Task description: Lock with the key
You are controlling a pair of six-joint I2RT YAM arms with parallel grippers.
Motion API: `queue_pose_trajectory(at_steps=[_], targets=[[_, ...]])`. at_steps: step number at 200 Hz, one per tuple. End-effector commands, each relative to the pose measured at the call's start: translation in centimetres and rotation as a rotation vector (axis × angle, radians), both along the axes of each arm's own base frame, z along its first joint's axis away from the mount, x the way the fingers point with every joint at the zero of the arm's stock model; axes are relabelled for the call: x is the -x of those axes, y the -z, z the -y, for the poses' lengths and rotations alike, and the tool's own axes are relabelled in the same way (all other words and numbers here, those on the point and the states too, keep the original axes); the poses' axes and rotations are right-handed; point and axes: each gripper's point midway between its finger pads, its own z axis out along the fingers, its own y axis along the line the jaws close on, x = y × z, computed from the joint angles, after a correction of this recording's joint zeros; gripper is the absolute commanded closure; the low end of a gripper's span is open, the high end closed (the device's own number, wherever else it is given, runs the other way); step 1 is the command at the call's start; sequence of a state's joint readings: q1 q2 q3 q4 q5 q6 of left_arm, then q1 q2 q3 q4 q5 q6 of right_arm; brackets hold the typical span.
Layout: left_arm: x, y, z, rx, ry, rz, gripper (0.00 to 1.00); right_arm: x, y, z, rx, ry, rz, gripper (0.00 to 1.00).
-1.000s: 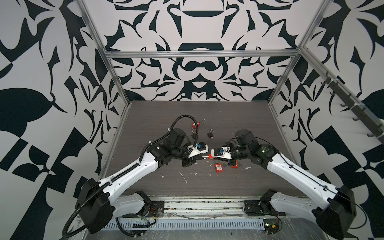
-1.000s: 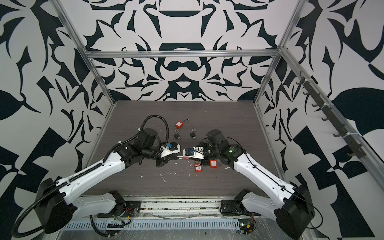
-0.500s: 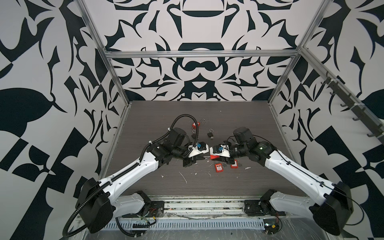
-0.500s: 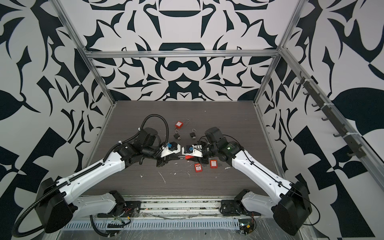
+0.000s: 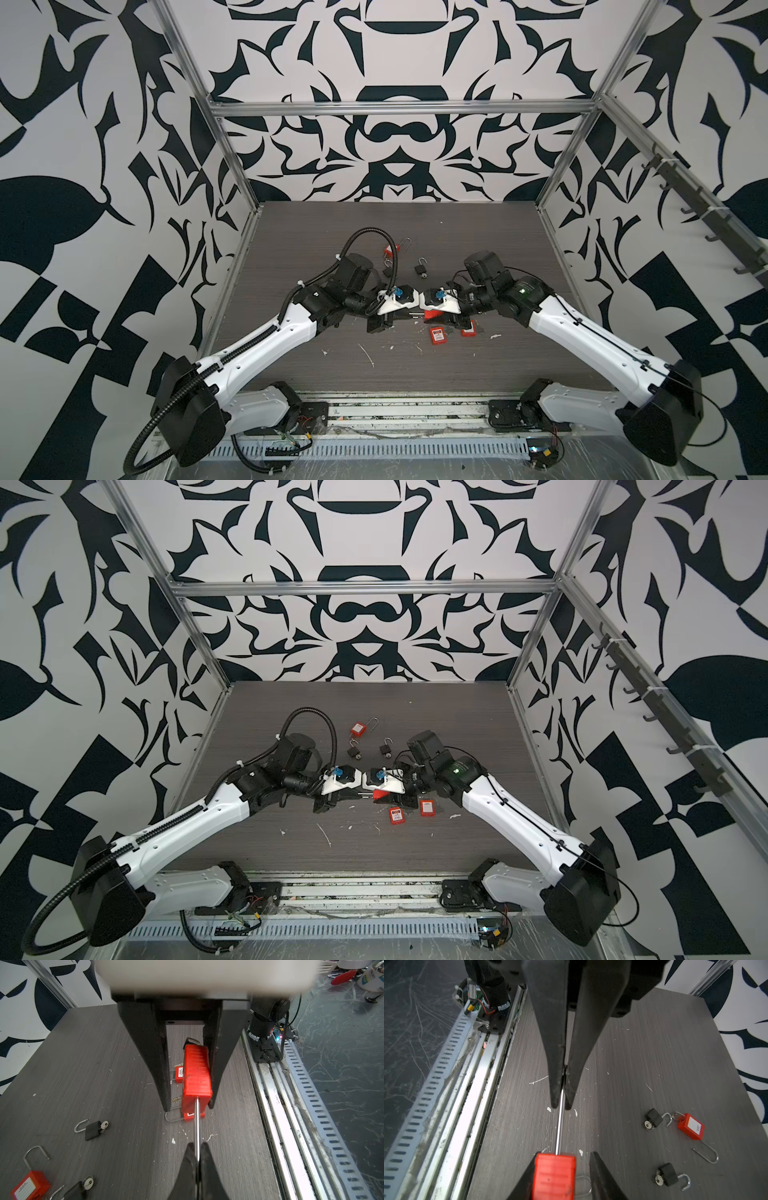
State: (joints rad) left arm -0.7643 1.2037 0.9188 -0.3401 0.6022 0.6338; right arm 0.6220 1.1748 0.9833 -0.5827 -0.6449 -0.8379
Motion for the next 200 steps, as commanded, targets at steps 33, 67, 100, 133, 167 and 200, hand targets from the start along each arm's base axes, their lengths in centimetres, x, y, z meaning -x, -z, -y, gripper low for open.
queue_pose_trajectory(at_steps=[33, 67, 100, 133, 167, 200], targets=[[0.3, -1.3, 0.1, 0.016, 0.026, 0.030, 1.00, 0.5, -1.9, 0.7, -0.003, 0.012, 0.022, 0.70], [0.2, -1.3, 0.2, 0.018, 0.020, 0.023, 1.00, 0.7, -1.6, 0.9, 0.007, 0.008, 0.019, 0.87], [0.0, -0.8, -0.7, 0.016, -0.039, 0.035, 0.48, 0.1, -2.1, 0.7, -0.050, 0.033, 0.081, 0.89], [0.2, 0.0, -1.4, 0.023, -0.074, 0.027, 0.49, 0.3, -2.2, 0.4, -0.067, 0.012, 0.060, 0.90], [-0.1, 0.4, -0.9, 0.028, -0.080, 0.007, 0.51, 0.6, -2.5, 0.3, -0.081, -0.008, 0.054, 0.91], [-0.5, 0.0, -0.2, 0.052, -0.079, -0.010, 0.67, 1.0, -2.3, 0.1, -0.090, -0.022, 0.036, 0.93]])
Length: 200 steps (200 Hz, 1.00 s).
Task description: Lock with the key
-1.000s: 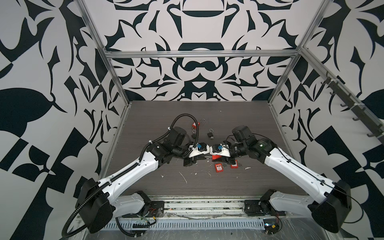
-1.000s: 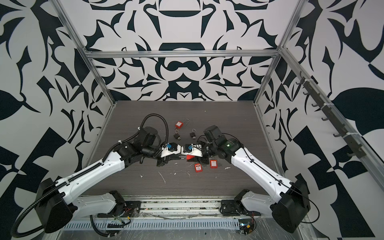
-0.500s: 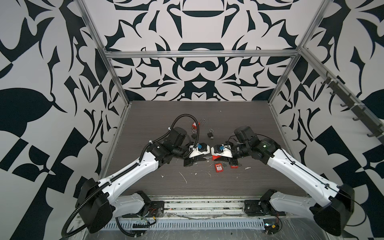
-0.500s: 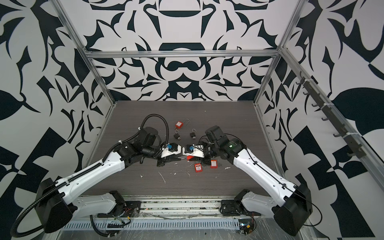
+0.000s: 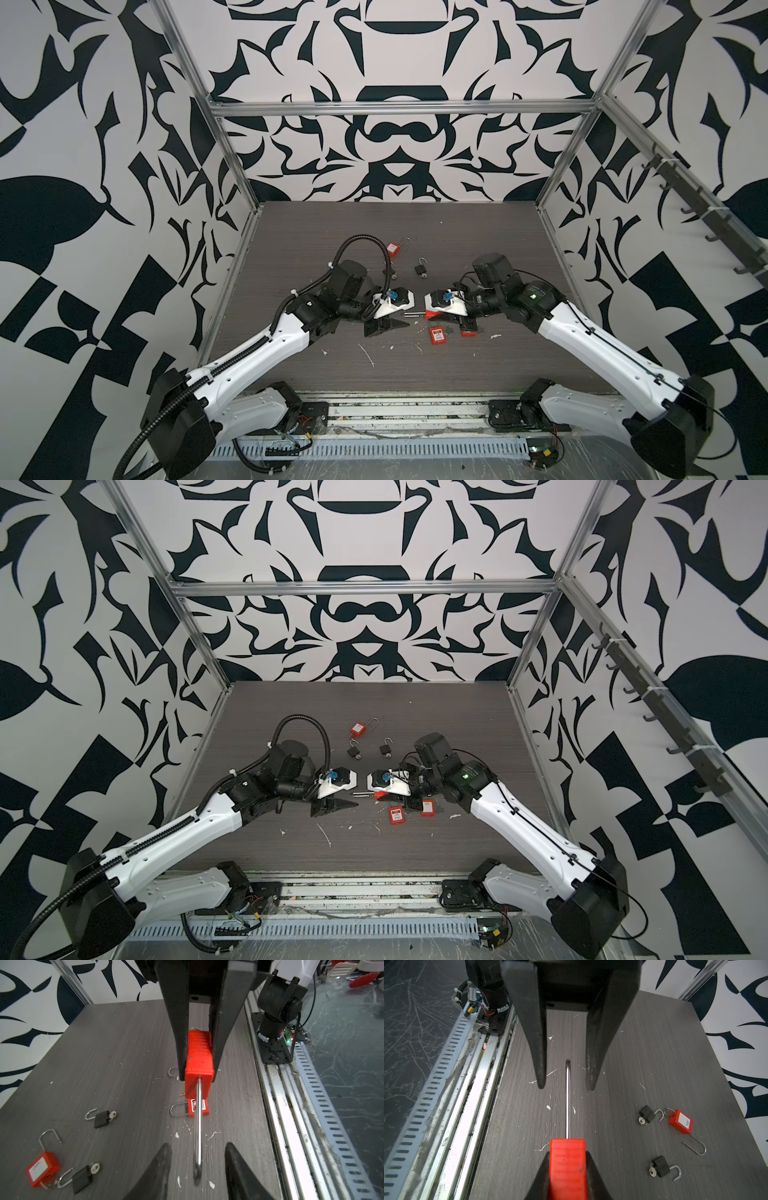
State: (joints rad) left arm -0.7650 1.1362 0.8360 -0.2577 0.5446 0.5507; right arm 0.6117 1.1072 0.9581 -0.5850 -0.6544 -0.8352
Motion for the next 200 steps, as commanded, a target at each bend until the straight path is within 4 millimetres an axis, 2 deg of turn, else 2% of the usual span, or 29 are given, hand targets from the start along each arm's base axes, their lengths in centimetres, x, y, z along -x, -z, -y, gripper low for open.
queue_pose_trajectory(at_steps=[1, 39, 68, 117, 160, 175, 200], targets=[[-0.2, -0.3, 0.5, 0.030, 0.006, -0.011, 0.67, 0.2, -1.4, -0.6, -0.061, -0.030, 0.010, 0.93], [0.1, 0.2, 0.5, 0.028, 0.011, -0.031, 0.88, 0.4, -2.0, -0.9, -0.095, -0.038, 0.012, 0.94], [0.5, -0.1, 0.7, 0.047, 0.018, -0.019, 0.98, 0.5, -2.2, -1.4, -0.113, -0.054, -0.018, 0.95], [0.3, -0.4, 0.4, 0.047, -0.017, 0.083, 1.00, 0.8, -1.9, -1.8, -0.107, -0.082, -0.134, 0.95], [0.3, -0.4, 0.4, 0.064, -0.023, 0.112, 1.00, 0.4, -2.5, -2.8, -0.162, -0.108, -0.169, 0.95], [0.6, -0.2, 0.5, 0.071, -0.008, 0.095, 1.00, 0.1, -2.2, -2.9, -0.157, -0.113, -0.157, 0.96], [1.6, 0.0, 0.9, 0.079, 0.033, 0.013, 1.00, -1.3, -1.8, -3.0, -0.175, -0.090, -0.033, 0.96]])
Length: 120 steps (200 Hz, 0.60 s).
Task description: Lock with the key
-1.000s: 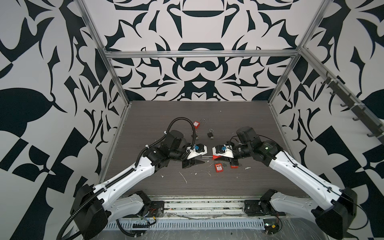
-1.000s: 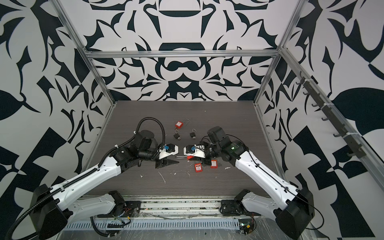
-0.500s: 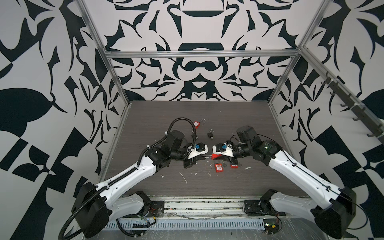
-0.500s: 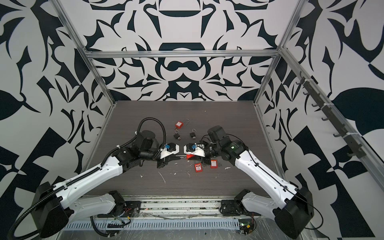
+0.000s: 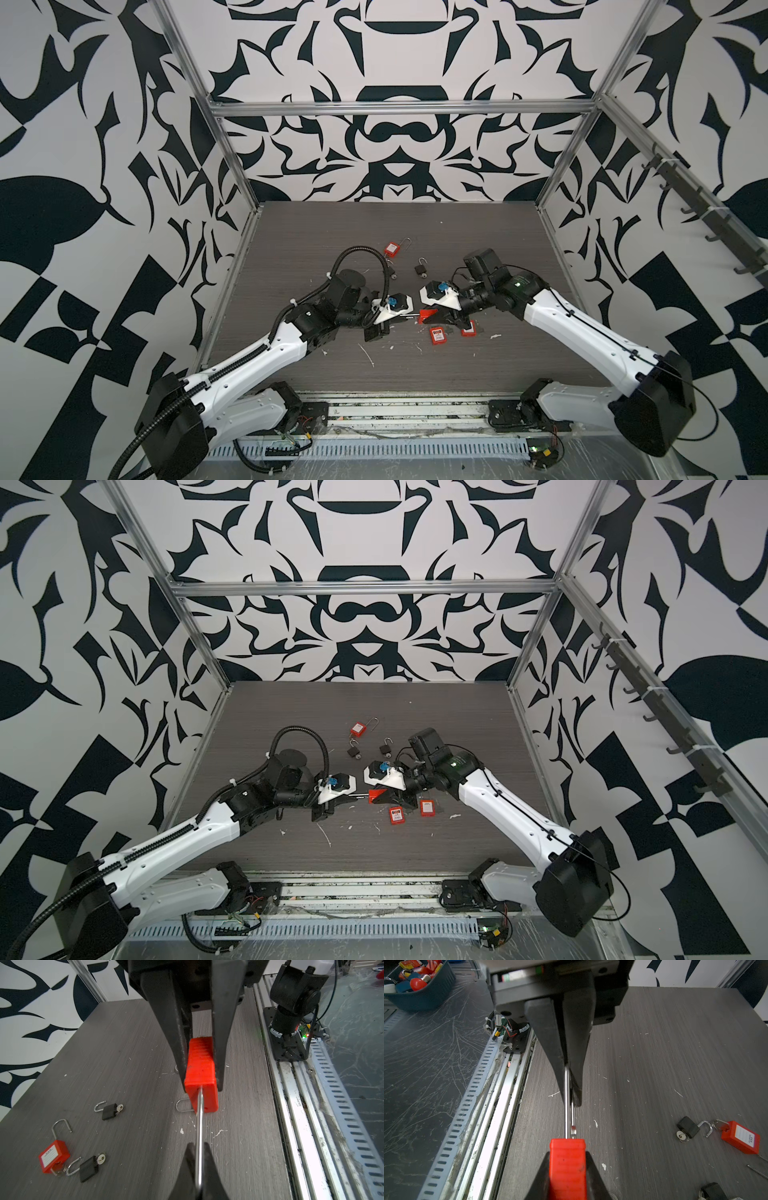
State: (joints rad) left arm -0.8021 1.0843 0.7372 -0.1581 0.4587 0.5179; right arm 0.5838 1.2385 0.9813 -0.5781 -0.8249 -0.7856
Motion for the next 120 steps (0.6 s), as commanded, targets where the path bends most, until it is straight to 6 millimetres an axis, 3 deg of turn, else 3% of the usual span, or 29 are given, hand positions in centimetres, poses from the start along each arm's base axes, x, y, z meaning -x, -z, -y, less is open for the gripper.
queue_pose_trajectory(at_steps=[1, 50, 120], targets=[[1.4, -1.3, 1.2, 0.075, 0.086, -0.031, 1.00, -1.4, -2.9, -1.5, -0.130, -0.019, 0.168, 0.96], [2.3, -1.7, 1.6, 0.094, 0.126, -0.099, 1.00, -2.4, -2.9, -1.5, -0.158, -0.021, 0.331, 0.99], [1.3, -1.1, 2.5, 0.088, 0.123, -0.091, 1.00, -1.1, -2.9, -2.1, -0.188, -0.050, 0.241, 0.99]])
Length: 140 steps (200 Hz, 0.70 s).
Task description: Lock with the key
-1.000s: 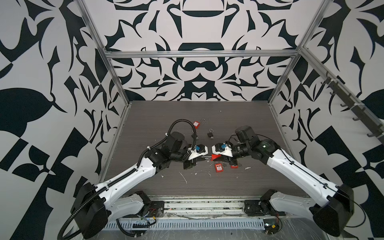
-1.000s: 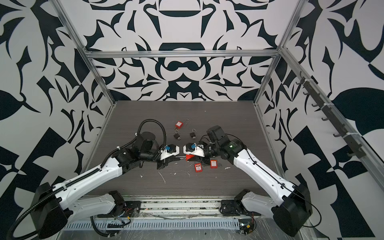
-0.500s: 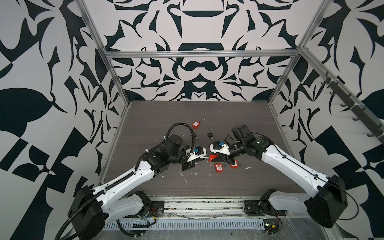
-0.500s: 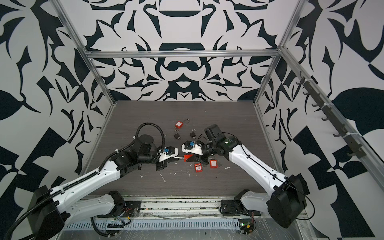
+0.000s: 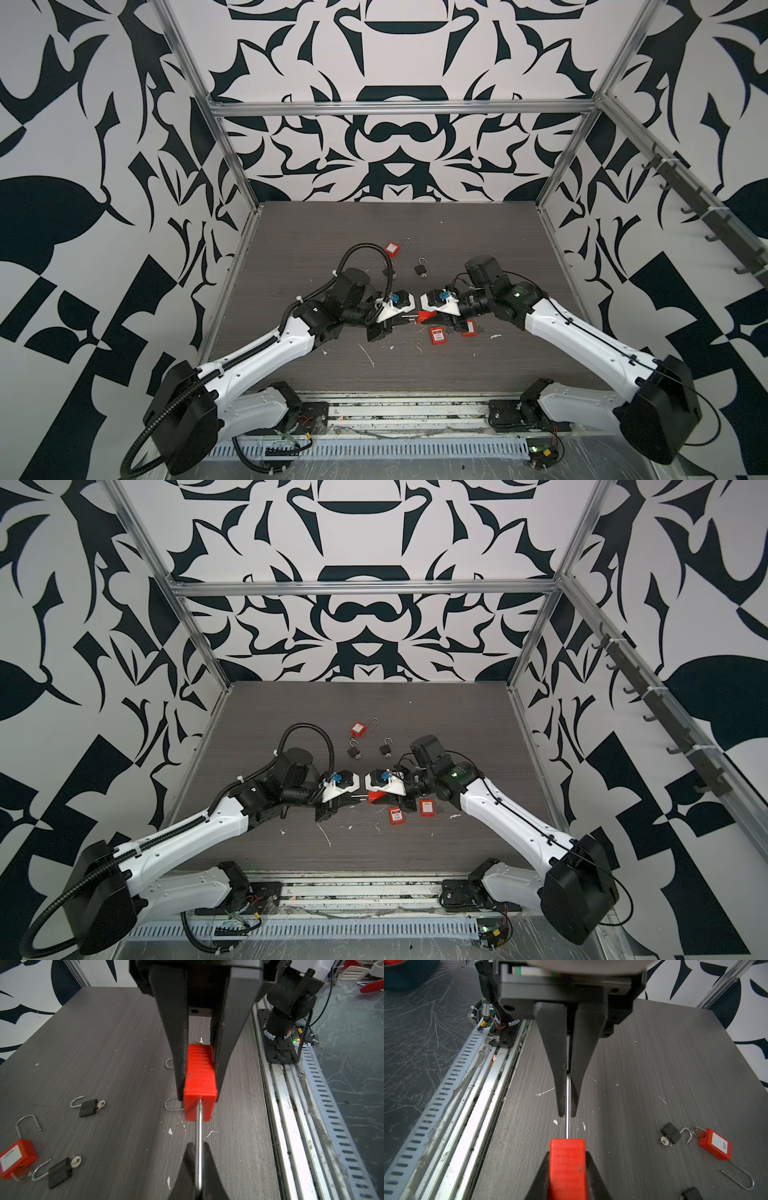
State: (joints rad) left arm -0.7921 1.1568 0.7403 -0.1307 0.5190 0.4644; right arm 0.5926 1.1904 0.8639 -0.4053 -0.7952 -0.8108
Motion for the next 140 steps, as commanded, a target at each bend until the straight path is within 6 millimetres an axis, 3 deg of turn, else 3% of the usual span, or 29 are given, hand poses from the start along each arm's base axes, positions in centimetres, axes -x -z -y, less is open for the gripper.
queue_pose_trajectory(at_steps=[1, 51, 89, 100, 140], targets=[[1.3, -2.4, 1.7, 0.095, 0.105, 0.010, 1.00, -0.8, -4.2, -2.0, -0.147, -0.052, 0.116, 0.99], [0.1, -2.3, 2.4, 0.153, 0.076, 0.025, 1.00, -1.5, -4.5, -2.7, -0.158, -0.035, 0.055, 0.95], [-1.9, -3.3, 1.0, 0.210, 0.044, 0.022, 1.00, -2.2, -4.4, -1.1, -0.050, 0.045, 0.123, 0.51], [-2.6, -3.7, 0.5, 0.224, 0.035, 0.025, 1.00, -1.8, -4.1, -0.3, -0.013, 0.063, 0.119, 0.26], [-2.7, -4.1, -0.1, 0.218, 0.053, 0.031, 1.00, -0.7, -6.0, 2.8, 0.049, 0.176, 0.163, 0.20]])
